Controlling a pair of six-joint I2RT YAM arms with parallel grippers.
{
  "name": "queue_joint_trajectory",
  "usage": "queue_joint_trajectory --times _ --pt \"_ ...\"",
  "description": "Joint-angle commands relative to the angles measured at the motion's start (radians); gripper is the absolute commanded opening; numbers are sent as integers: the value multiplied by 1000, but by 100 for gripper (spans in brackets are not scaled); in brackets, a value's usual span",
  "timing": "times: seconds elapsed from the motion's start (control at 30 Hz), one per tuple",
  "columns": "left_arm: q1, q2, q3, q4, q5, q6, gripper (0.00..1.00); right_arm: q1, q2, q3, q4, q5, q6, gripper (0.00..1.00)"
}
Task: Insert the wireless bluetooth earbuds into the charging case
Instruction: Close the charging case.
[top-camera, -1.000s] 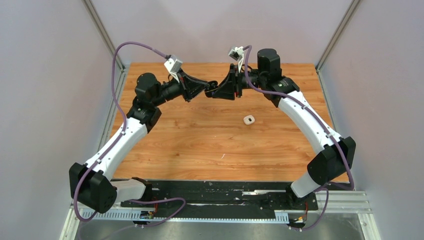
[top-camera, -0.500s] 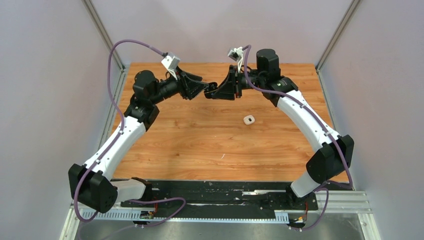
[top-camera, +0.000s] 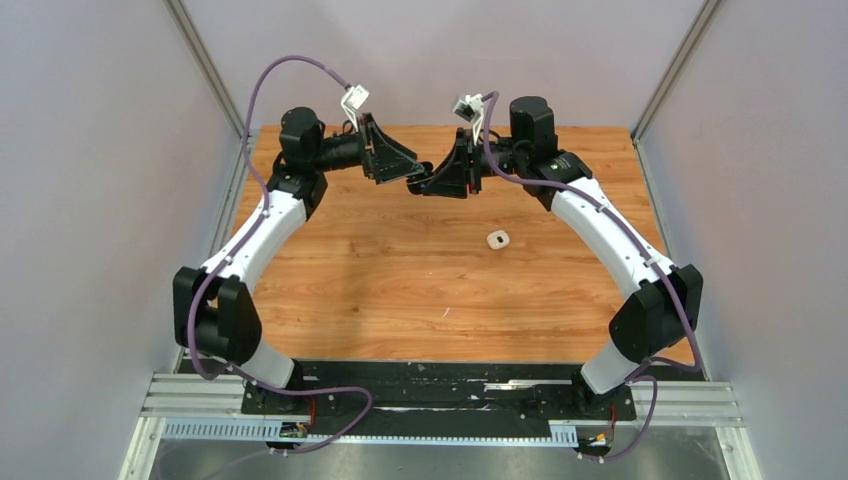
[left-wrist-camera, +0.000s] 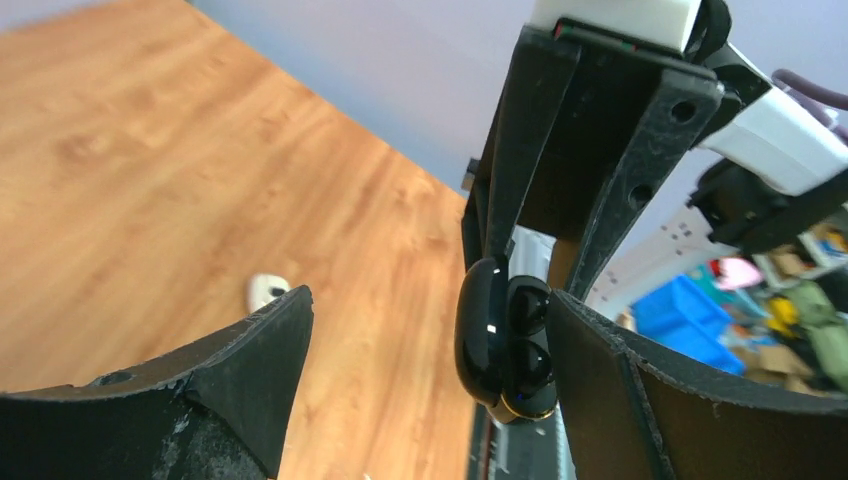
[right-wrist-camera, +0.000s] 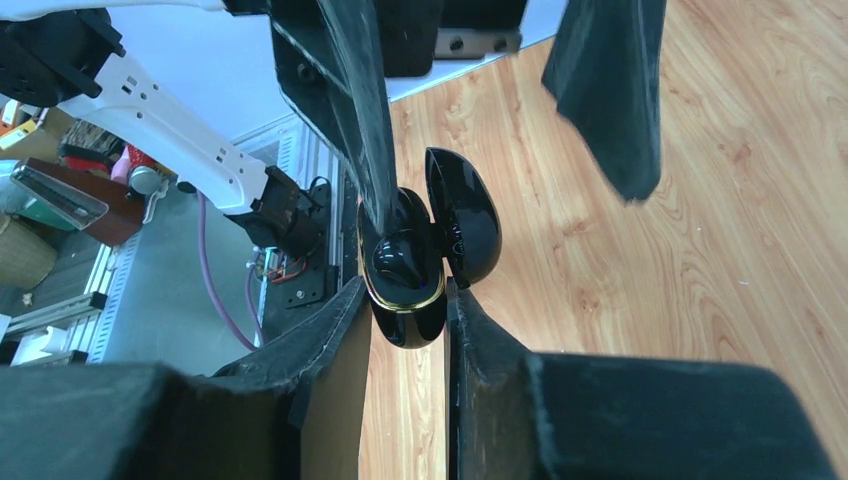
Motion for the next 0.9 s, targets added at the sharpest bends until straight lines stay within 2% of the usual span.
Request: queue_joint_trajectory --times 0.0,0.07,0.13,0.33,0.5,0.6,0.63,0.67,0.73,0.8,0.83,0.87 --pt "-3 44 50 160 220 -172 91 -5 12 50 43 7 -29 0" --pt "-4 69 51 270 286 -278 89 -3 16 45 44 35 -27 0" --pt "-6 66 49 299 312 -313 88 -3 21 39 43 65 -26 0" --pt "-9 35 45 286 350 -302 87 -2 43 38 43 137 -3 0" --pt "-9 9 37 274 329 -283 85 -7 53 26 32 169 6 0" --pt "3 1 29 228 305 -222 81 -10 51 4 30 157 9 0" --pt "16 -6 17 189 262 -202 81 -11 49 -15 26 148 6 0" --pt "26 -12 11 144 226 -135 86 -14 46 -36 18 140 1 0" --pt "58 -36 17 -43 78 -4 90 -23 40 -110 3 155 11 0" --pt "80 -67 27 -291 -114 131 93 -46 45 -195 -16 177 44 0" --pt "83 -88 31 -351 -281 173 94 -55 56 -227 -36 186 55 0" --pt "84 -96 38 -444 -352 239 95 -63 76 -259 -57 197 68 0"
